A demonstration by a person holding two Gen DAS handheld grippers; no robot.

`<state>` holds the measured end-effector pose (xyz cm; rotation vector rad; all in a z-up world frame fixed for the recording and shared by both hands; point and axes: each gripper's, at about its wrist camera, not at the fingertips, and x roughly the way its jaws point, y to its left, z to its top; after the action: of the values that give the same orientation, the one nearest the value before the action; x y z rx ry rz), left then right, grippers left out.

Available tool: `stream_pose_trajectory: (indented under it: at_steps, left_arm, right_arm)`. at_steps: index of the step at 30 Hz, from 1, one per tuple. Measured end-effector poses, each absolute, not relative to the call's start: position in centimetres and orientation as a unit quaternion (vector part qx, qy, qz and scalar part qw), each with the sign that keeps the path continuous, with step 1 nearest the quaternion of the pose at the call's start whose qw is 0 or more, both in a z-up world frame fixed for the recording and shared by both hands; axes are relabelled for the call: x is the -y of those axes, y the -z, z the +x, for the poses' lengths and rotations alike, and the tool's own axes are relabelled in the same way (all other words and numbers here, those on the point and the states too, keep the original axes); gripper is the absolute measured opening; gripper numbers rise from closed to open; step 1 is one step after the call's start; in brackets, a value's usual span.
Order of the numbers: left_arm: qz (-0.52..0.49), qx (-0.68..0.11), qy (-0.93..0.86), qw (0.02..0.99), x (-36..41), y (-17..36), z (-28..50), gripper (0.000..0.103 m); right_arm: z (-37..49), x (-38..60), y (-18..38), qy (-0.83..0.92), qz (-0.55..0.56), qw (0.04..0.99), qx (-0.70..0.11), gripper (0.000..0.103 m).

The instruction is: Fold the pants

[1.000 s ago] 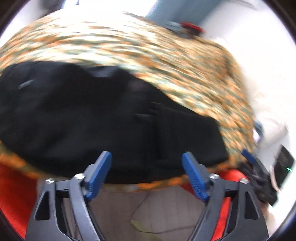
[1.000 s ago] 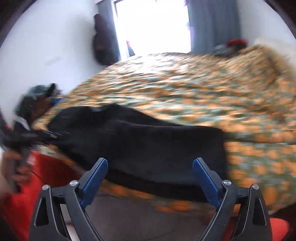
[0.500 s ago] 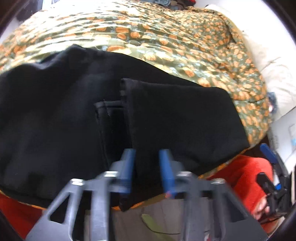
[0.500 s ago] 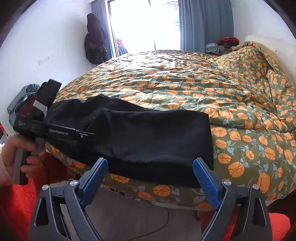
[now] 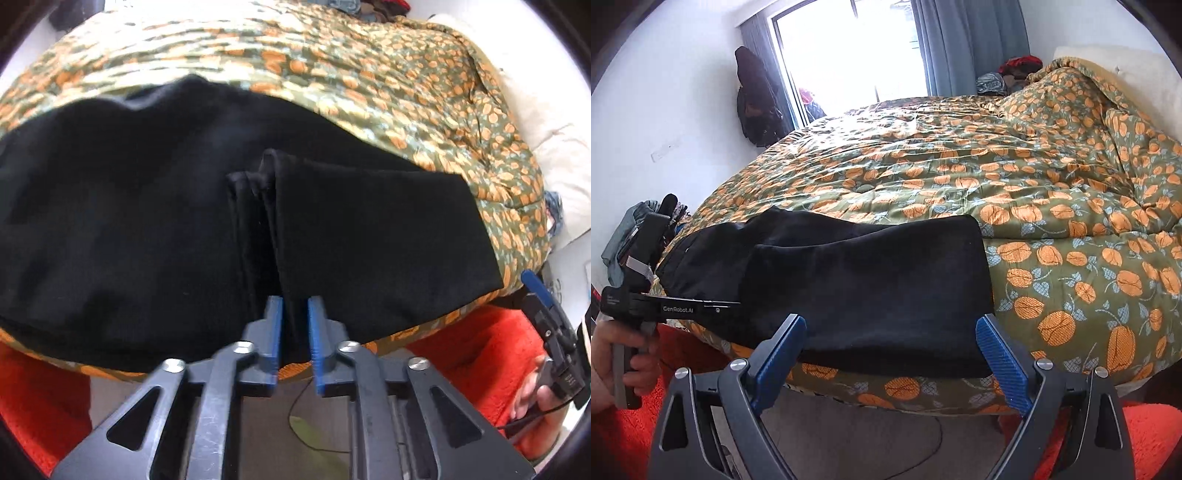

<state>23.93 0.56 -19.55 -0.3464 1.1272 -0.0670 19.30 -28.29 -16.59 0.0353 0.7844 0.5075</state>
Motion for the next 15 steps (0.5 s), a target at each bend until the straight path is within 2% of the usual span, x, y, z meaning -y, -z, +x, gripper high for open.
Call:
stream_pose_trajectory:
  at_steps: [2, 4, 6, 8, 12, 13, 14, 15]
  left_arm:
    - [-0.176, -0.501, 0.003, 0.847, -1.7, 18.3, 23.3, 0.068]
    - [-0.18, -0.486, -0.016, 0.855, -2.7, 17.8, 23.6, 0.074]
    - [-0.177, -0.502, -0.005, 0.847, -2.7, 18.6, 24.7, 0.07]
    - [-0.147, -0.528, -0.004, 0.837, -1.8, 19.8, 26.0, 0.059]
    - [-0.121, -0.546, -0.018, 0.829, -0.6, 20.7, 27.0, 0.058]
    - [-0.117, -0.544, -0.018, 0.831, -0.4, 20.6, 27.2, 0.044]
    - [-0.113, -0.543, -0.015, 0.832, -0.1, 20.5, 27.4, 0.022]
    - [-0.107, -0.542, -0.018, 0.833, 0.0, 20.4, 27.4, 0.018]
  right_arm:
    - [19.3, 28.3, 16.6, -0.246, 0.014, 0.894, -0.374, 0.093]
    - [19.6, 28.2, 17.0, -0.245, 0.012, 0.894, -0.375, 0.093]
    - [20.0, 28.2, 17.4, -0.243, 0.013, 0.892, -0.382, 0.093]
    - [20.1, 28.3, 17.5, -0.242, 0.016, 0.891, -0.383, 0.093]
    - [20.0, 28.5, 17.2, -0.241, 0.019, 0.894, -0.377, 0.093]
    - [20.0, 28.6, 17.2, -0.24, 0.019, 0.894, -0.377, 0.093]
    - [20.0, 28.7, 17.3, -0.239, 0.018, 0.894, -0.378, 0.093]
    - [20.0, 28.8, 17.3, -0.238, 0.02, 0.894, -0.378, 0.093]
